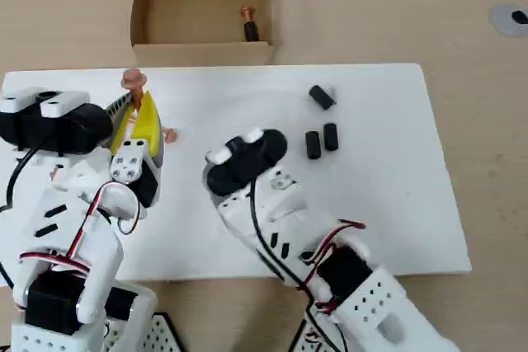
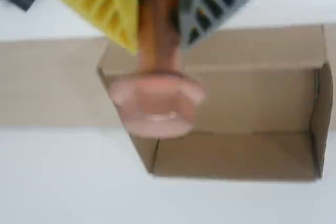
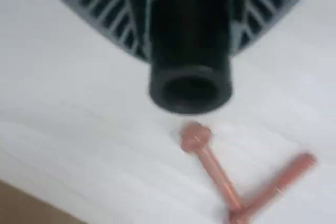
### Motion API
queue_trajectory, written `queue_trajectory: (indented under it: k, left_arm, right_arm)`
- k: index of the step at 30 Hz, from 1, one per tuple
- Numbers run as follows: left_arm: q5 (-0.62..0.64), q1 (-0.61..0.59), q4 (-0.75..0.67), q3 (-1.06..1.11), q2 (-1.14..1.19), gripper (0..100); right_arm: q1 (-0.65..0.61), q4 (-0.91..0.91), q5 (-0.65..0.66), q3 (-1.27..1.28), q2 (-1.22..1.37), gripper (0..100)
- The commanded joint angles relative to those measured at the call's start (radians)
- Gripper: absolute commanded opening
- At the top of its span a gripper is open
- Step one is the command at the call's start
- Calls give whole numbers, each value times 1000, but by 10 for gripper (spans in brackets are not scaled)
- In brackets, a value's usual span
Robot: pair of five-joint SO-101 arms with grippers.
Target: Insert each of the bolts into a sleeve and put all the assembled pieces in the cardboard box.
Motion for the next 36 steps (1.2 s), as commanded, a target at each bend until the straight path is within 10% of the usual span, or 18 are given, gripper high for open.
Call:
queue_trajectory:
  k: [1, 36]
  left_arm:
    - [40, 35, -34, -15, -5, 6]
    - [356, 213, -3, -81, -12, 7]
  right_arm:
    - [-44, -123, 9, 10, -27, 10]
    - [-53, -298, 3, 21, -27, 10]
